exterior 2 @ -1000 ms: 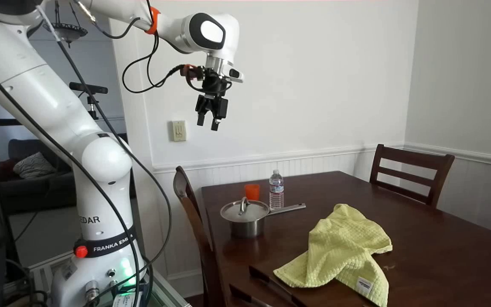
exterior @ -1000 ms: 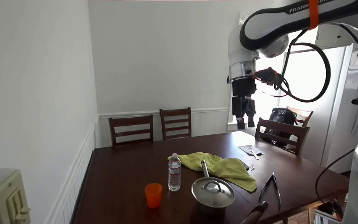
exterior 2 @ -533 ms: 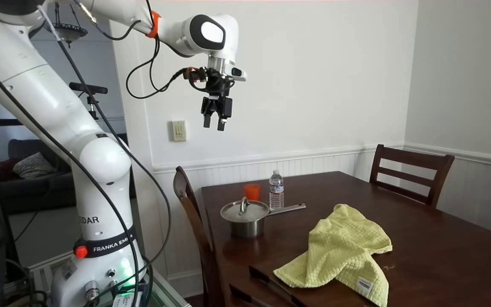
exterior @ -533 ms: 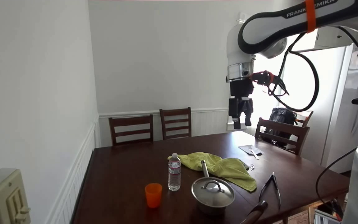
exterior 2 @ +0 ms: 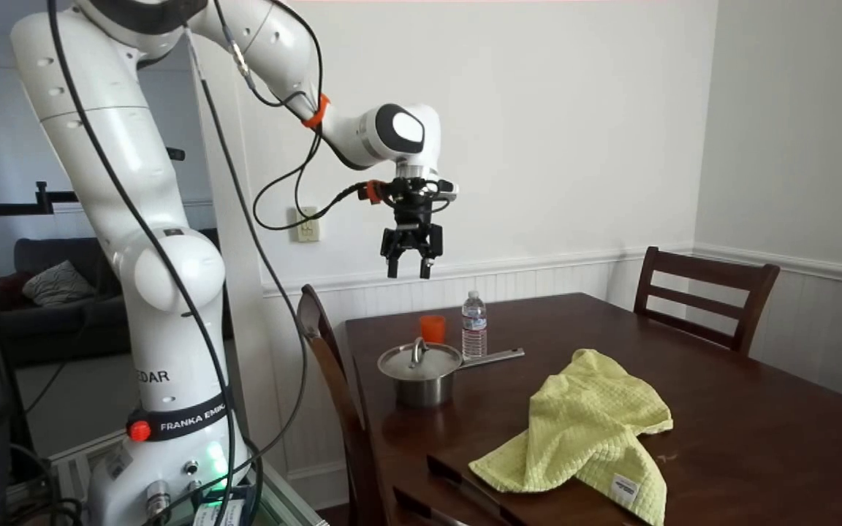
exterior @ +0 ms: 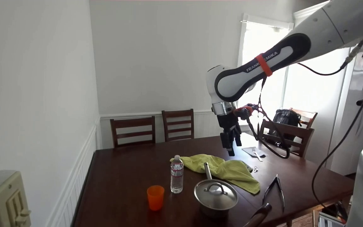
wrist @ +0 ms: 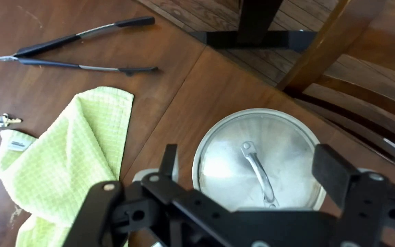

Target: Lift the silver lid and put it on the lime green towel

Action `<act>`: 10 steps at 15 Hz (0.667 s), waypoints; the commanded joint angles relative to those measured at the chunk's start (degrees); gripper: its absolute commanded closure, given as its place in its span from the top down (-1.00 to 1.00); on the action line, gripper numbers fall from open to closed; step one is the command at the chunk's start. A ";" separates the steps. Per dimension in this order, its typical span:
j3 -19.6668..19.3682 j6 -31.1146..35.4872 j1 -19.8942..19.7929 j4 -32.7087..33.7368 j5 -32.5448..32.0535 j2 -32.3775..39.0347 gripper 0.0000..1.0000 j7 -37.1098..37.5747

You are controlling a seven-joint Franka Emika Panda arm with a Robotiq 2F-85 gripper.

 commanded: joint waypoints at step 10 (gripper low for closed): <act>-2.27 13.49 1.10 -5.28 7.57 1.71 1.00 -17.97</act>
